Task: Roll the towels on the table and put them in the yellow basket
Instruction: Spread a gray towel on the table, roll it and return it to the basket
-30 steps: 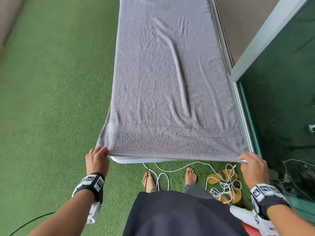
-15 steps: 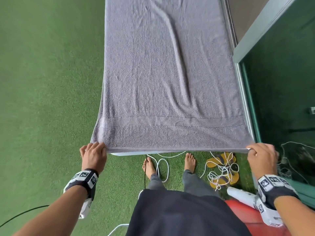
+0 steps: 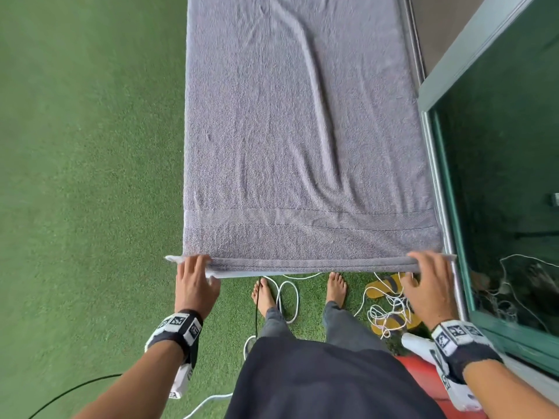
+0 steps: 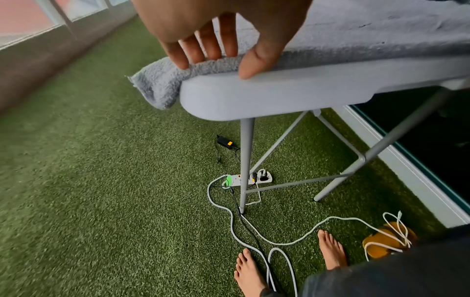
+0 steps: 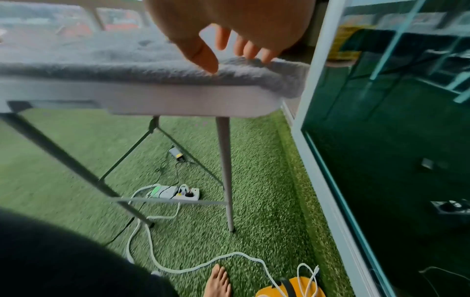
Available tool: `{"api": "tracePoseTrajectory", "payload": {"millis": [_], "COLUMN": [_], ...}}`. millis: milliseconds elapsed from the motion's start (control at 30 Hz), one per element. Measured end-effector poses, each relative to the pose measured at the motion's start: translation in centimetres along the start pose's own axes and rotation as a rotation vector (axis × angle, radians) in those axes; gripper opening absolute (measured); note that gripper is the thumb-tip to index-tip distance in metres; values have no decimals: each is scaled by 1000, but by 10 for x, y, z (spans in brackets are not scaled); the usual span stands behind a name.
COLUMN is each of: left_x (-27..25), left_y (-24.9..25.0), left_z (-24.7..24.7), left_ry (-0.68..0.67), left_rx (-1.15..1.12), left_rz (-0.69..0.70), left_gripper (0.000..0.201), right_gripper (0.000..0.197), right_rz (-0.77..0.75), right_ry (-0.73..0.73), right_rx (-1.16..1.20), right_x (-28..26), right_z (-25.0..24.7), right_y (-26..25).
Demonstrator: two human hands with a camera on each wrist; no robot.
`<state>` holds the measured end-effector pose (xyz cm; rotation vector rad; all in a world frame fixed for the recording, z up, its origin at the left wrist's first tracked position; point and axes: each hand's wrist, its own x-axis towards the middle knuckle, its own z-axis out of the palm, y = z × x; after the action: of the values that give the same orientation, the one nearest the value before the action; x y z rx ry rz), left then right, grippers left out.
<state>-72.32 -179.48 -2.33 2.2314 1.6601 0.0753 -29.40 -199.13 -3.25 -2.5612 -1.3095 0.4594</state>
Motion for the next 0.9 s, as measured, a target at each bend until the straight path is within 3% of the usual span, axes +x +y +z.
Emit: {"api": "tracePoseTrajectory", "payload": {"millis": [100,367,500,633,733,767,867,900], "left_x": [2,22,19,15,24,26,29,27], "left_y": [2,-13,-13,-7,-3,-4,-2,0], "left_z": [0,-6,-9,-13,-8,-6,-6,-6], "left_ry": [29,139,178,63,-25,-15,93,131], "left_rx": [-26,-70,-108,31,76,88,82,60], "left_rz": [-55,-154,-73,-56,-86,-122,-264,-250], "left_gripper": [35,23,12,31,19,10,24,20], "right_gripper": [50,27,17,29,21,12,14,18], "right_rz": [-32,-16,-78,-67,-38,-27,43,33], "right_ry": [-71,52,111,113,68,57,92,105], "right_rx": [-8,99,83,-84,-161,-180,-172,-133], "right_x": [2,15,25,35,49,52,56,55], "right_z": [8,-7,-15,-25,-28,-28,-30,-30], "right_y": [1,-2,4,22,21,19,11,7]}}
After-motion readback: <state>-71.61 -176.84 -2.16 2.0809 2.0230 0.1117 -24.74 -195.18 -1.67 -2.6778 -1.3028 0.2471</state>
